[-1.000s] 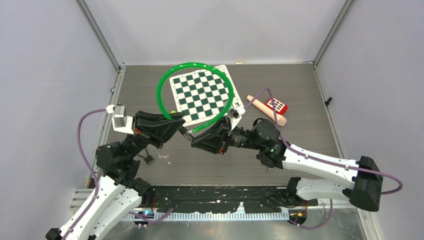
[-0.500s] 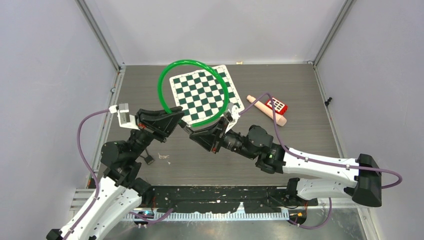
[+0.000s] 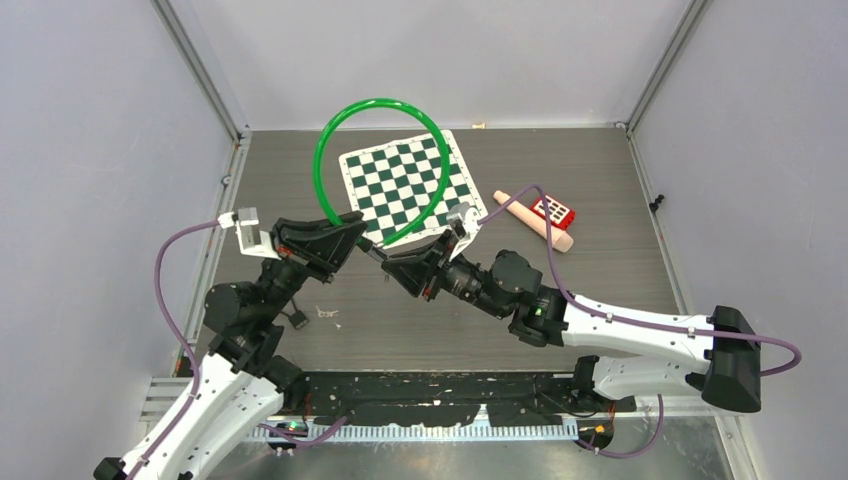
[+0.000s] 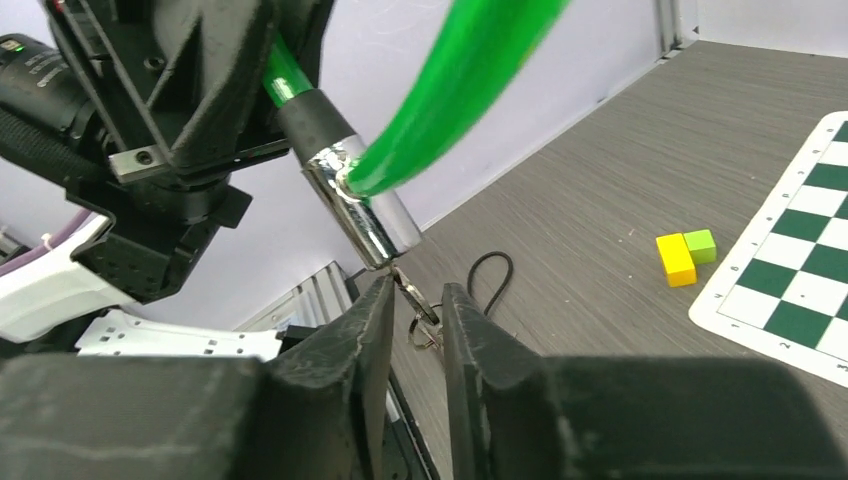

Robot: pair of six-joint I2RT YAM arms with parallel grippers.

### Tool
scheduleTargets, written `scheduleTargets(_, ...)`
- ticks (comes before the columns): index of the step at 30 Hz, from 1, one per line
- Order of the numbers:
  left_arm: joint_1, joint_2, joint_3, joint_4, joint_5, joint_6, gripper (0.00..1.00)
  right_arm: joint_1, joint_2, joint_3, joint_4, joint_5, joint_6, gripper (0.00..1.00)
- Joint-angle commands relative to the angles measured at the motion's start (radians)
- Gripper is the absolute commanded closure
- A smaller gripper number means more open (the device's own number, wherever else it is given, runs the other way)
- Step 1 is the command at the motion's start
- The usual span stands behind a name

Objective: Lock with the key
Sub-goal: Lock the lock.

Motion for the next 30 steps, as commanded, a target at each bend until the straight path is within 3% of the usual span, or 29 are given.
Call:
scheduleTargets(1, 0.0, -0.033, 0.017, 0.186, 0.001, -0.027, 1.0, -0.017, -0.006, -0.001, 0.009, 0.078, 0.031, 0.66)
scheduleTargets(9, 0.0, -0.043, 0.023, 0.177, 0.002, -0.023, 1.0, -0.018, -0.036, -0.017, 0.018, -0.006, -0.012, 0.44)
scheduleTargets(14, 0.001, -0.041, 0.031, 0.161, 0.009, -0.021, 1.0, -0.019, -0.049, -0.012, 0.006, -0.163, -0.09, 0.33)
scheduleTargets(26, 0.0, -0.004, 0.075, 0.062, 0.04, -0.016, 1.0, -0.021, -0.061, 0.02, 0.009, -0.204, -0.214, 0.31)
scheduleTargets(30, 0.0, 0.011, 0.094, 0.046, 0.067, -0.019, 1.0, -0.021, -0.043, 0.027, 0.037, -0.161, -0.215, 0.35)
